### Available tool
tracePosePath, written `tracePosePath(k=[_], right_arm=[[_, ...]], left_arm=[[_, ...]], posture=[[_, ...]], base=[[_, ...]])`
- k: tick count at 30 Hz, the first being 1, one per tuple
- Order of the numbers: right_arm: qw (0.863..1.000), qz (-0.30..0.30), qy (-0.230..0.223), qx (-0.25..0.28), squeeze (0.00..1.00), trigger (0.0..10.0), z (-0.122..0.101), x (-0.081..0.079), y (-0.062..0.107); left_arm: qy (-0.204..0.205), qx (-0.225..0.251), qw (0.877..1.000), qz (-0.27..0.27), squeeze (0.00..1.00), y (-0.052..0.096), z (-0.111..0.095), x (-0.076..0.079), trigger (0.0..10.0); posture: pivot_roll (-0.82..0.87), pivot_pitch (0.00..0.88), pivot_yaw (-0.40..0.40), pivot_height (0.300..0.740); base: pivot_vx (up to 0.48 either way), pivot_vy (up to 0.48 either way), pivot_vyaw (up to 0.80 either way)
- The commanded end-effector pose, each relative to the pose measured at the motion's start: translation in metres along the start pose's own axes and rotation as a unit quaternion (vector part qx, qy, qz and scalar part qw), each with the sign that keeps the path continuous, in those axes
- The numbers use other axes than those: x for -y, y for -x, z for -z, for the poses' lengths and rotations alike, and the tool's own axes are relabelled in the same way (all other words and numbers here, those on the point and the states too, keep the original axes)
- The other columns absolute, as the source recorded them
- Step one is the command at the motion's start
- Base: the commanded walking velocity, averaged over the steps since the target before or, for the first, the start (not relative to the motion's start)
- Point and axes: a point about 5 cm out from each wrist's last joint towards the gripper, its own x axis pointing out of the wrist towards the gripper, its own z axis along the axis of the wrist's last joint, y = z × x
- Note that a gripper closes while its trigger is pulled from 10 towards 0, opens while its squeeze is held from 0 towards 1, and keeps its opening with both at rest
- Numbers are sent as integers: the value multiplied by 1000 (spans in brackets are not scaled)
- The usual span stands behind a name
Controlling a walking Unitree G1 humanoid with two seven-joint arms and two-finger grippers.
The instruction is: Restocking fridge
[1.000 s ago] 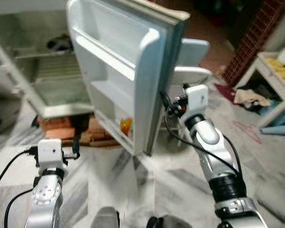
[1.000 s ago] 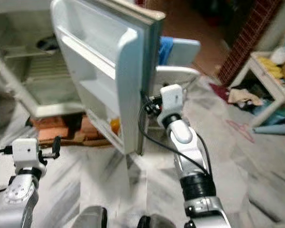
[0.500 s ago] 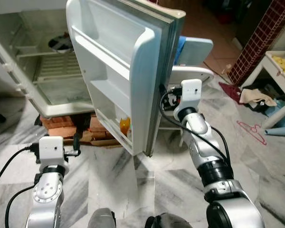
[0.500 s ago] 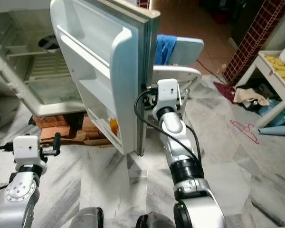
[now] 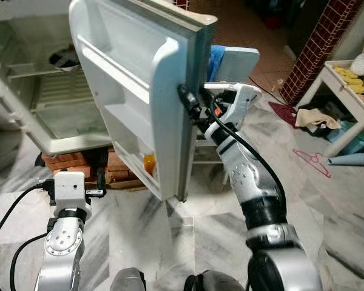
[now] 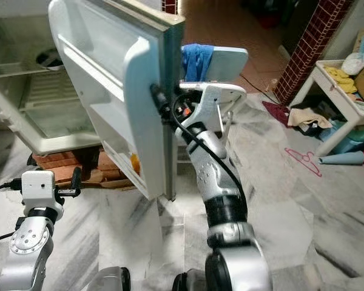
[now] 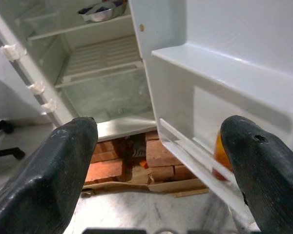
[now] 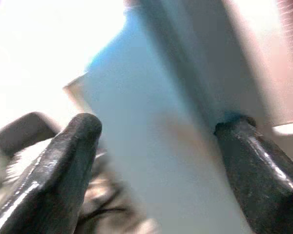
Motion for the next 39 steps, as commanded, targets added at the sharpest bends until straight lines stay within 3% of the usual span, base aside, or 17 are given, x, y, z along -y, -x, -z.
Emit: tracePosePath(k=[1,4,8,13,20,22,23,24,26,27,29,32,33,35,37,39], right_arm=[[997,-72,12,-18,0,10000,4,-23,-7],[999,-31,12,-36,0,10000,12,-6,6],[998,-31,1,-56,0,10000,13,-1,21],[996,20,26,-78,0,10000,17,16,41],[982,-52,50,-172,0,10000,32,14,73],[973,-37,103,-203,0,10000,36,23,78],[962,7,179,-207,0,10000,33,38,74],[962,7,179,-207,0,10000,33,38,74],[953,58,252,-158,0,10000,17,47,57],[952,72,261,-142,0,10000,12,48,53],[960,75,248,-109,0,10000,2,44,41],[979,24,194,-57,0,10000,-10,17,13],[979,24,194,-57,0,10000,-10,17,13],[989,-73,123,-45,0,10000,-7,-17,1],[979,-183,69,-55,0,10000,1,-51,4],[969,-230,52,-70,0,10000,7,-65,11]], left_arm=[[-5,-5,1000,2,0,3,4,-1,10000],[-6,-7,1000,6,0,4,5,0,10000],[-8,-8,1000,12,0,4,5,2,10000],[-9,-6,1000,17,0,2,4,2,10000],[-8,-9,1000,20,0,4,4,2,10000],[-7,-11,1000,21,0,4,5,3,10000],[-7,-11,1000,22,0,4,5,3,10000],[-7,-11,1000,22,0,4,5,3,10000],[-7,-12,1000,23,0,3,5,3,10000],[-7,-12,1000,24,0,3,5,3,10000],[-7,-12,1000,26,0,3,5,4,10000],[-8,-11,1000,28,0,2,5,5,10000],[-8,-11,1000,28,0,2,5,5,10000],[-8,-11,1000,29,0,2,5,5,10000],[-7,-10,999,29,0,2,5,6,10000],[-7,-11,1000,28,0,2,5,6,10000]], posture=[[73,69,-50,740],[67,71,-49,740],[60,71,-45,740],[55,74,-41,740],[51,87,-38,740],[50,91,-38,740],[50,91,-38,740],[50,91,-38,740],[49,93,-37,740],[49,93,-37,740],[50,90,-34,740],[53,89,-34,740],[53,89,-34,740],[56,87,-38,740],[59,88,-42,740],[60,89,-45,740]], base=[[0,0,0],[0,0,0],[0,0,0],[0,0,0],[0,0,0],[0,0,0],[0,0,0],[0,0,0],[0,0,0],[0,0,0],[0,0,0],[0,0,0],[0,0,0],[0,0,0],[0,0,0],[0,0,0]])
